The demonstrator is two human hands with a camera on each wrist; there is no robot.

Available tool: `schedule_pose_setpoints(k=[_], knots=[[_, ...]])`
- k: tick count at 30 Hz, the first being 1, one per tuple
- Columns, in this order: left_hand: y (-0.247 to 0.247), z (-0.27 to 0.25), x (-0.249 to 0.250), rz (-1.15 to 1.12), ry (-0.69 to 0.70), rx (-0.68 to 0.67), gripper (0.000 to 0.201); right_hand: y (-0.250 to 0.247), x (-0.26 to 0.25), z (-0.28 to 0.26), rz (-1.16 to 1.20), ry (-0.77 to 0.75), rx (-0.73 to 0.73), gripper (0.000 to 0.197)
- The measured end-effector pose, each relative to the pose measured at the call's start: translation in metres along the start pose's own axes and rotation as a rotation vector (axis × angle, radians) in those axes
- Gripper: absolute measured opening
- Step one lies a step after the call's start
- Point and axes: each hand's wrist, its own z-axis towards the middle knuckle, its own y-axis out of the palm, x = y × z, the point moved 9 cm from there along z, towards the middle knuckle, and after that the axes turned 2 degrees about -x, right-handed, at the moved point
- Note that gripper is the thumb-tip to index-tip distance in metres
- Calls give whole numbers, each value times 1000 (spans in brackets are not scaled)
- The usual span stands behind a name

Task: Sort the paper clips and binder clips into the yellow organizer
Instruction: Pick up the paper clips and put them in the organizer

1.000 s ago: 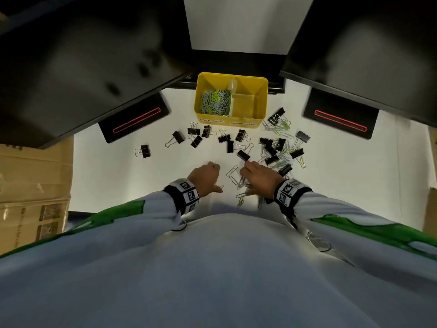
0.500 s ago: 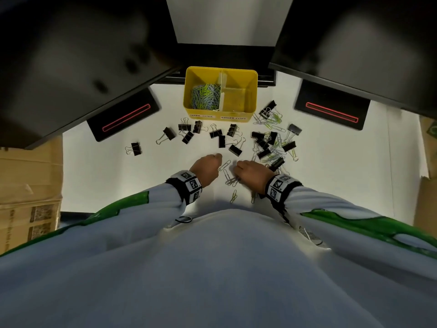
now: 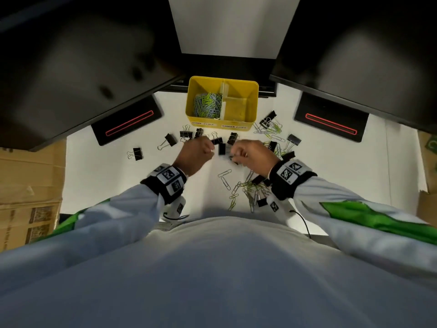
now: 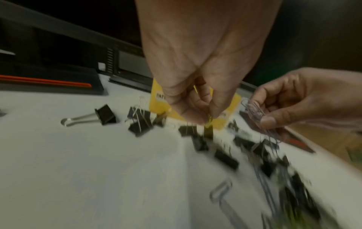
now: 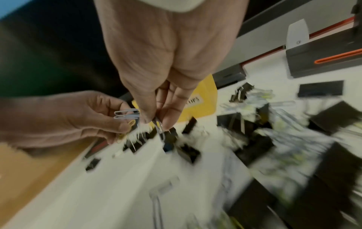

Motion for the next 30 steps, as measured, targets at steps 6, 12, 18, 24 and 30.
schedule_pose_setpoints(k=[6,12,18,24,30], knots=[[-92,34,18,-239,-93,310,11,-74,-45,59,271,49,321,5],[-117,74,24,-10,-154,375,22,-88,-40,114,183,201,395,16],[-63,43,27,181,-11,242,31,-67,-25,73,-61,43,311,24],[69,-20,-1,449,83,-352,72,15,28,-16,-353,16,-108,20],[119,-41,10,766,172,-357,99,59,72,-62,-566,113,-233,44]])
